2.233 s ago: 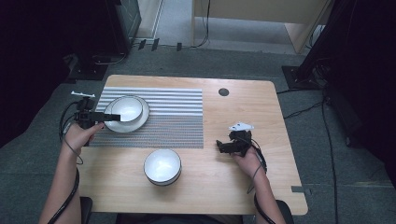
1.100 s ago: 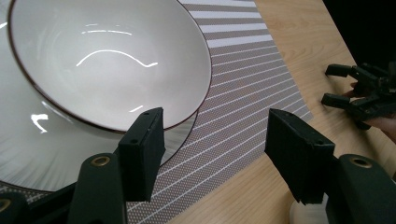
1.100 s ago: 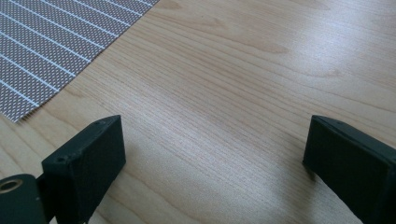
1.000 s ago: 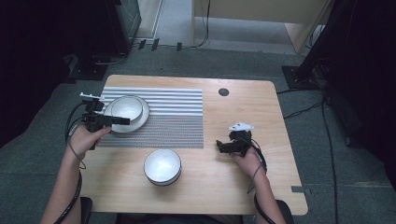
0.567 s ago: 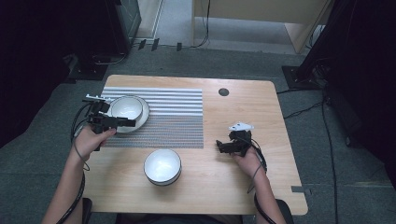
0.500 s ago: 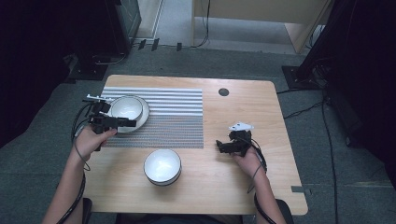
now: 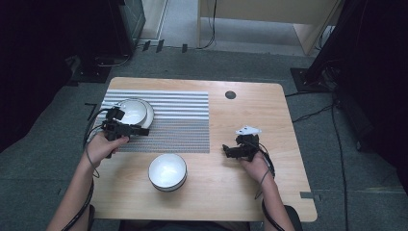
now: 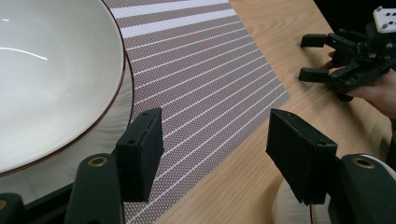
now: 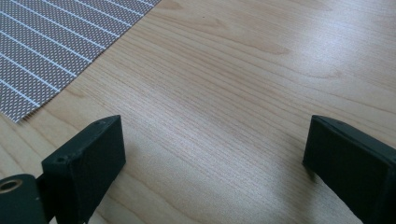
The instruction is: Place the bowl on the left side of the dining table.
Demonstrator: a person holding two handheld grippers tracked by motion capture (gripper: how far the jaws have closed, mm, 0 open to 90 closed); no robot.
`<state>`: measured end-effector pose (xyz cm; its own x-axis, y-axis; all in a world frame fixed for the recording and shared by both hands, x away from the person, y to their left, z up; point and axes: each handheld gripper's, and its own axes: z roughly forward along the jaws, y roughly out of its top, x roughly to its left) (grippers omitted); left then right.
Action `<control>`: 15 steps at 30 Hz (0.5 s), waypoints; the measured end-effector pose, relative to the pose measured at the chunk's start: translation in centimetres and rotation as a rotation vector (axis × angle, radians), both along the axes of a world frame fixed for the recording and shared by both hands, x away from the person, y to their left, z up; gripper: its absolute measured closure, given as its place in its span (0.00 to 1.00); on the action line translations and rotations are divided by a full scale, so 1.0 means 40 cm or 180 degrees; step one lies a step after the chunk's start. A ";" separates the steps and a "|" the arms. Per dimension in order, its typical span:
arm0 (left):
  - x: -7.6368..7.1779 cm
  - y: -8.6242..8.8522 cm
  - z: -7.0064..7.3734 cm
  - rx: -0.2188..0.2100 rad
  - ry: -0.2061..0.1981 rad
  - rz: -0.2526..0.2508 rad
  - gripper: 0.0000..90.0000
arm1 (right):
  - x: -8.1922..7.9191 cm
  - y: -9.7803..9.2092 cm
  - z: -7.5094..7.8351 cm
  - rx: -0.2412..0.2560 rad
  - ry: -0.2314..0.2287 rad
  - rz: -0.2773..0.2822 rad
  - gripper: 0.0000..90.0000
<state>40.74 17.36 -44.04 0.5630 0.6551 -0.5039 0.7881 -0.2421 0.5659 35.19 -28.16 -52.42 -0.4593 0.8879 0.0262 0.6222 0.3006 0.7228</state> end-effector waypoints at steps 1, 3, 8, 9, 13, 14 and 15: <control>0.000 -0.006 -0.005 0.0007 -0.0012 -0.0011 0.40 | 0.000 0.000 0.000 0.0000 0.0000 0.0001 0.05; -0.001 -0.012 -0.011 0.0026 -0.0023 -0.0035 0.40 | 0.000 0.000 0.000 0.0000 0.0000 0.0002 0.05; -0.001 -0.022 -0.024 0.0048 -0.0048 -0.0064 0.39 | 0.000 0.000 0.000 0.0001 0.0003 0.0001 0.05; 0.000 -0.024 -0.030 0.0034 -0.0052 -0.0058 0.39 | 0.000 0.000 0.000 0.0002 0.0002 0.0002 0.05; -0.001 -0.040 -0.046 0.0048 -0.0106 -0.0065 0.39 | 0.000 0.000 0.000 0.0002 0.0007 -0.0003 0.05; -0.001 -0.040 -0.046 0.0048 -0.0106 -0.0065 0.39 | 0.000 0.000 0.000 0.0002 0.0007 -0.0003 0.05; -0.002 -0.047 -0.051 0.0053 -0.0122 -0.0080 0.39 | 0.000 0.000 0.000 0.0002 0.0007 -0.0002 0.05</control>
<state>40.65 15.48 -46.07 0.5980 0.6486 -0.4708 0.7595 -0.2711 0.5913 35.18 -28.15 -52.41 -0.4588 0.8881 0.0276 0.6239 0.2999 0.7217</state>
